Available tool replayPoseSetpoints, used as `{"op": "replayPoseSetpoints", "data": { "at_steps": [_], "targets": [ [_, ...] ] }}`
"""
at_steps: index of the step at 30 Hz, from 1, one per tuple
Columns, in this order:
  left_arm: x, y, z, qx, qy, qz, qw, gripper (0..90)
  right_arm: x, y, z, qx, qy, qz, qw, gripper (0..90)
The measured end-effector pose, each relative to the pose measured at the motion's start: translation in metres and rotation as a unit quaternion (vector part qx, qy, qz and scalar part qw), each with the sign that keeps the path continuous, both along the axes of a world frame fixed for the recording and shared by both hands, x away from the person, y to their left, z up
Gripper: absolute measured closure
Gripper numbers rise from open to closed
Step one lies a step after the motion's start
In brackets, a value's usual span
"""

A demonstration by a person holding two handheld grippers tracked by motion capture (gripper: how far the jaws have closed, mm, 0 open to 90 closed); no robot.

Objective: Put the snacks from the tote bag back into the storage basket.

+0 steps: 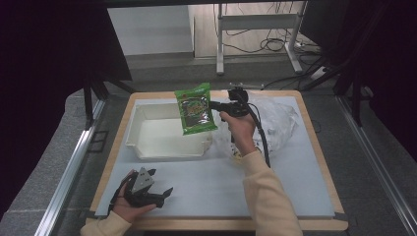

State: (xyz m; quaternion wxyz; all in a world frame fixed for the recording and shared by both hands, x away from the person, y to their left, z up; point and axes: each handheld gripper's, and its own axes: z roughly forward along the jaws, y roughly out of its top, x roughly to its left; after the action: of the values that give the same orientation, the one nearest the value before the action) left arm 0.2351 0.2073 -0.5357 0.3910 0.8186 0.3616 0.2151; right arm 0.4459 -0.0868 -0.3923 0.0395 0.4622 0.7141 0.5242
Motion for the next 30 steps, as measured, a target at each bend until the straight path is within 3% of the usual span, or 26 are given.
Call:
{"op": "replayPoseSetpoints", "data": {
  "at_steps": [30],
  "targets": [
    [0.001,0.001,0.0,-0.008,0.005,0.0,1.0,11.3,0.01,0.052,-0.022,-0.011,0.016,0.027,0.9994,90.0]
  ]
}}
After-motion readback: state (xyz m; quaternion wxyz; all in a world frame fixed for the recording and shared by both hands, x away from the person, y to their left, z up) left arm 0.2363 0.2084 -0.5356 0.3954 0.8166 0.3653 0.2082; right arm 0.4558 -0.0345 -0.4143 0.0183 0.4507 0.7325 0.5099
